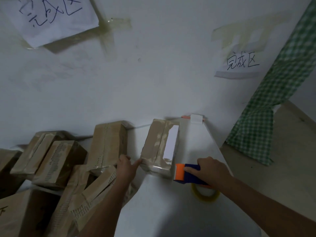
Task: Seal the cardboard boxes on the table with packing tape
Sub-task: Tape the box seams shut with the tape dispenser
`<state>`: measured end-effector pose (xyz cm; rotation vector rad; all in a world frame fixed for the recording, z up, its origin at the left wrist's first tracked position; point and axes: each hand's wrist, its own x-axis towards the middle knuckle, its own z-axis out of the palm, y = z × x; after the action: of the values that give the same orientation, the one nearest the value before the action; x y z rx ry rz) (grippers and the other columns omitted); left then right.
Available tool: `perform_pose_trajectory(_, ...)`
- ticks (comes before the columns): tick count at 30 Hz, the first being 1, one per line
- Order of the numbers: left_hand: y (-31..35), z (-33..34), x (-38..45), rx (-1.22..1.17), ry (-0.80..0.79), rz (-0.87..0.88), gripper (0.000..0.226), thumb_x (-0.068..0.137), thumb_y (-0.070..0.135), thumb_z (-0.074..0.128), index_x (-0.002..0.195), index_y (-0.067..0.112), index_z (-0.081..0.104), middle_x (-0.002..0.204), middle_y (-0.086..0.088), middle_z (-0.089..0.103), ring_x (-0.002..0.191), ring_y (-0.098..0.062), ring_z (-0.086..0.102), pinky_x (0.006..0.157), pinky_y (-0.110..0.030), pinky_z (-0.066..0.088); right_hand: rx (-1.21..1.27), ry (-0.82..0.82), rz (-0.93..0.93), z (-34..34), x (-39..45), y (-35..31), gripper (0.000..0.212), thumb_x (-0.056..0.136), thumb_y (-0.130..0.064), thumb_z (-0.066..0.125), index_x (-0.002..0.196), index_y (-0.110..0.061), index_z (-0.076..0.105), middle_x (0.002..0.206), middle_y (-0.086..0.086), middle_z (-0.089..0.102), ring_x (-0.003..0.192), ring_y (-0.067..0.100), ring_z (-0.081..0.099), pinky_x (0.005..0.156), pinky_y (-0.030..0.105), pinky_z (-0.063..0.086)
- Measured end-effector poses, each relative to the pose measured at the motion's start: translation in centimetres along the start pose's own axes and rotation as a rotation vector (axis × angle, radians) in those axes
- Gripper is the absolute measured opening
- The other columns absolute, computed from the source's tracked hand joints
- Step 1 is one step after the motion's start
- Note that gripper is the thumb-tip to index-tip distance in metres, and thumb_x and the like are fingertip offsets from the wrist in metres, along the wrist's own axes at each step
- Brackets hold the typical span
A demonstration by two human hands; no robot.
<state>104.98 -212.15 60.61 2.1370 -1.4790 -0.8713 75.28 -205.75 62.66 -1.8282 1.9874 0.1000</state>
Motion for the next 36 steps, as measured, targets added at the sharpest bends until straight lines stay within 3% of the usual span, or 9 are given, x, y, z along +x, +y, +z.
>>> perform_pose_trajectory(6,0.9,-1.0,3.1,0.022,-0.075,-0.004,0.059,0.083,0.035,0.078,0.118,-0.004,0.053,0.121,-0.02,0.056,0.111,-0.034,0.056,0.087,-0.035,0.042,0.132,0.035,0.096,1.4,-0.8,-1.9,0.058,0.079,-0.083,0.036,0.065,-0.026,0.036,0.067,-0.006,0.045,0.057,0.008,0.044,0.052,0.023,0.031)
perform_pose_trajectory(15,-0.4,-0.9,3.8,-0.007,-0.099,0.025,0.056,0.082,0.042,0.077,0.114,0.0,0.057,0.105,-0.009,0.059,0.093,-0.022,0.054,0.077,-0.03,0.04,0.145,0.029,0.157,2.4,-1.1,-2.7,0.065,0.08,-0.082,0.035,0.063,-0.021,0.041,0.064,-0.003,0.044,0.054,0.009,0.043,0.049,0.023,0.029)
perform_pose_trajectory(19,-0.7,-0.9,4.2,0.025,-0.088,0.012,0.036,0.099,0.034,0.056,0.109,-0.001,0.059,0.105,-0.019,0.066,0.098,-0.033,0.061,0.082,-0.038,0.046,0.124,0.029,0.164,2.3,-1.2,-2.9,0.066,0.08,-0.083,0.035,0.064,-0.02,0.044,0.065,-0.002,0.047,0.054,0.009,0.045,0.048,0.022,0.029)
perform_pose_trajectory(21,-0.8,-1.3,4.4,0.109,-0.064,0.069,0.033,0.102,0.029,0.047,0.11,0.0,0.059,0.105,-0.019,0.066,0.097,-0.035,0.061,0.084,-0.04,0.047,0.116,0.043,0.165,2.2,-1.2,-2.8,0.066,0.08,-0.082,0.035,0.064,-0.019,0.046,0.064,-0.003,0.048,0.053,0.009,0.045,0.048,0.022,0.029)
perform_pose_trajectory(28,-1.7,-3.3,5.6,0.405,-0.031,0.335,0.027,0.101,0.024,0.051,0.112,0.009,0.069,0.102,-0.012,0.058,0.081,-0.019,0.05,0.076,-0.031,0.041,0.111,0.026,0.146,2.2,-1.1,-2.8,0.064,0.082,-0.08,0.034,0.068,-0.019,0.049,0.067,-0.002,0.05,0.057,0.011,0.049,0.052,0.022,0.033)
perform_pose_trajectory(33,-0.1,-3.7,4.5,0.486,-0.026,0.266,0.026,0.101,0.014,0.044,0.11,0.007,0.068,0.112,-0.017,0.06,0.097,-0.029,0.058,0.083,-0.035,0.051,0.122,0.025,0.154,2.5,-0.7,-2.6,0.062,0.081,-0.082,0.035,0.063,-0.022,0.043,0.064,-0.004,0.047,0.054,0.009,0.046,0.05,0.022,0.031)
perform_pose_trajectory(35,0.6,-3.2,3.5,0.467,0.086,0.332,0.022,0.099,0.007,0.045,0.111,0.0,0.063,0.117,-0.025,0.056,0.096,-0.036,0.057,0.077,-0.041,0.052,0.149,0.022,0.159,3.0,-0.6,-2.4,0.063,0.08,-0.082,0.035,0.063,-0.022,0.045,0.064,-0.004,0.048,0.055,0.01,0.047,0.052,0.022,0.034)
perform_pose_trajectory(36,1.1,-2.9,2.9,0.383,0.119,0.429,0.027,0.098,0.006,0.048,0.121,-0.003,0.059,0.123,-0.029,0.053,0.097,-0.041,0.057,0.077,-0.045,0.052,0.165,0.022,0.16,3.2,-0.6,-2.4,0.063,0.08,-0.082,0.035,0.063,-0.023,0.046,0.064,-0.004,0.049,0.055,0.01,0.048,0.053,0.022,0.035)
